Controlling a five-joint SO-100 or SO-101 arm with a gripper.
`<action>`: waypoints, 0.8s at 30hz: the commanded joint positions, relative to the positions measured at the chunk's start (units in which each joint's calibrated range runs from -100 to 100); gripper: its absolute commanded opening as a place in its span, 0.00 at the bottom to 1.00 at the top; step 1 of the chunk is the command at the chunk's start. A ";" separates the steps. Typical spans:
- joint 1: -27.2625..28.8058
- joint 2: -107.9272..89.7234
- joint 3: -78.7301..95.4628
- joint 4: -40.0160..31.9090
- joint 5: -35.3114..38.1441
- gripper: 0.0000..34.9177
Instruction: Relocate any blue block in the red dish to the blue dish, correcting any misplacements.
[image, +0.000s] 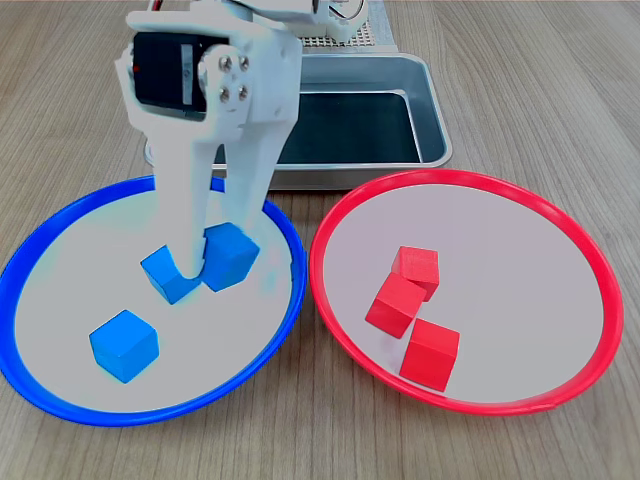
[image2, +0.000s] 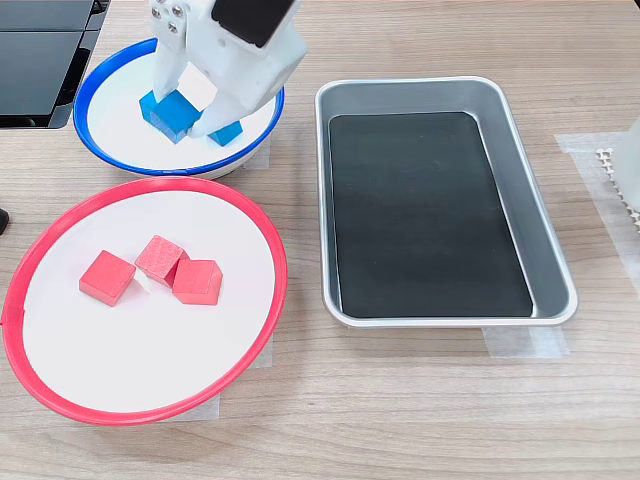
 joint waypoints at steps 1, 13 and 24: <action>0.88 -0.29 -0.31 0.95 -0.63 0.34; -3.26 -13.34 1.51 1.69 5.47 0.00; -12.86 -50.78 45.39 -8.38 12.65 0.00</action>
